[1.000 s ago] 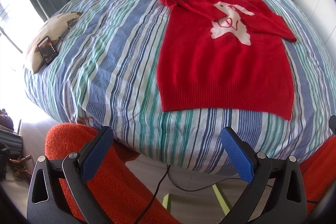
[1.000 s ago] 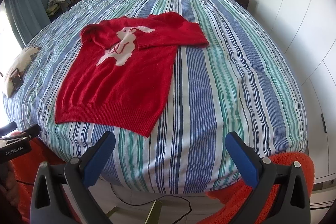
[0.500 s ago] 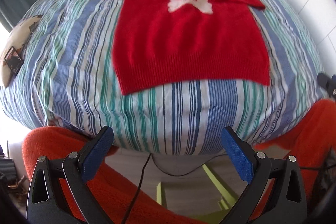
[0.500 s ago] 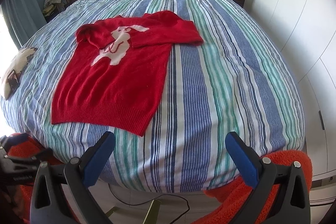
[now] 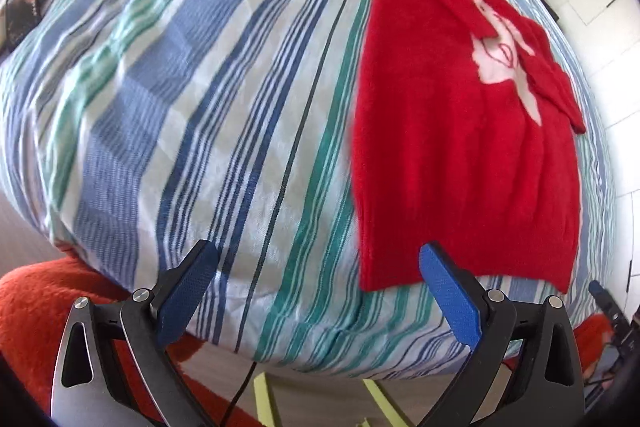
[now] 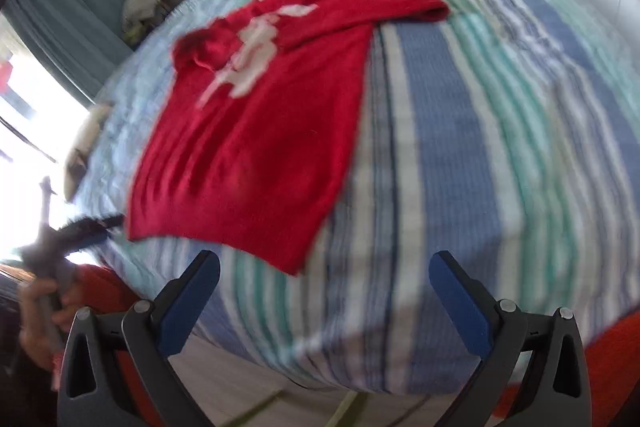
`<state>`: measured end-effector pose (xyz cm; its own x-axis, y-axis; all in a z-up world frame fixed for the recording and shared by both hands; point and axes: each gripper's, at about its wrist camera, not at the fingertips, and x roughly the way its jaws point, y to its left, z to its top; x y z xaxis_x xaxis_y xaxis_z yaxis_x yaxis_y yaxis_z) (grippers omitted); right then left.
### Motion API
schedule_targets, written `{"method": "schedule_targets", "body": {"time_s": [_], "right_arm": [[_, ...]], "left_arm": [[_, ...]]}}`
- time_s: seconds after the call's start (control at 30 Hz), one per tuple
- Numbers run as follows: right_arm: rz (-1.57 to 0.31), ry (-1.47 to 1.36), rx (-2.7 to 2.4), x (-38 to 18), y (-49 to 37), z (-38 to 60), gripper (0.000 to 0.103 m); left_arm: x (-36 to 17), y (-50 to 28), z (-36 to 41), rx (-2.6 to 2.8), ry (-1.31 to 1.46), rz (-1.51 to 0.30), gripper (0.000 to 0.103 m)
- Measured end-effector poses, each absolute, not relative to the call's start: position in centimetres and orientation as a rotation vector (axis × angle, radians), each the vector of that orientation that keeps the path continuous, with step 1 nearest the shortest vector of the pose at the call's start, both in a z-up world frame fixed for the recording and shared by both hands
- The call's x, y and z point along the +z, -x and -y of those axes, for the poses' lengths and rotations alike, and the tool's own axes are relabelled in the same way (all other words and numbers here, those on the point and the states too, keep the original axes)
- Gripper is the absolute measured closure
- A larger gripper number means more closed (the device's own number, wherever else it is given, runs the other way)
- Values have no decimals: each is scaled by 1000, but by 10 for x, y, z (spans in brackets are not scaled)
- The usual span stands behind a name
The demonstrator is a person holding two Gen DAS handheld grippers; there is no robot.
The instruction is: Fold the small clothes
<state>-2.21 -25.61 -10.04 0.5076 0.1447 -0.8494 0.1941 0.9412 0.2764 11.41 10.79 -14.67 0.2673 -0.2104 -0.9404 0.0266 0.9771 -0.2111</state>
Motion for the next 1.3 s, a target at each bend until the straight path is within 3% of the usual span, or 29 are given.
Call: {"method": "schedule_targets", "body": {"time_s": [0.07, 0.1, 0.17, 0.23, 0.27, 0.3, 0.33, 0.37, 0.7, 0.93, 1.3], "right_arm": [[-990, -432, 3, -111, 15, 256, 0], [-999, -448, 0, -119, 9, 256, 0], [-1048, -454, -23, -133, -2, 253, 1], [-1040, -451, 15, -136, -7, 245, 13], [-1049, -437, 36, -138, -10, 239, 35], [-1069, -420, 38, -142, -14, 236, 66], [-1092, -394, 16, -145, -19, 233, 79], [-1109, -378, -17, -147, -23, 234, 99], [-1136, -333, -93, -97, 25, 245, 99], [-1237, -316, -146, -141, 23, 258, 100], [-1198, -252, -157, -155, 18, 250, 100]], "left_arm": [[-150, -107, -103, -209, 195, -1270, 12], [-151, -106, -101, -219, 201, -1263, 25], [-154, -103, -95, -209, 195, -1257, 41], [-154, -104, -91, -206, 216, -1248, 57], [-155, -104, -90, -207, 244, -1247, 69], [-158, -107, -92, -212, 258, -1249, 90], [-159, -112, -90, -218, 256, -1259, 99], [-158, -115, -88, -211, 238, -1265, 99], [-113, -89, -97, -167, 117, -1218, 101], [-161, -99, -83, -74, -24, -1284, 101], [-169, -102, -61, -24, -133, -1243, 100]]}}
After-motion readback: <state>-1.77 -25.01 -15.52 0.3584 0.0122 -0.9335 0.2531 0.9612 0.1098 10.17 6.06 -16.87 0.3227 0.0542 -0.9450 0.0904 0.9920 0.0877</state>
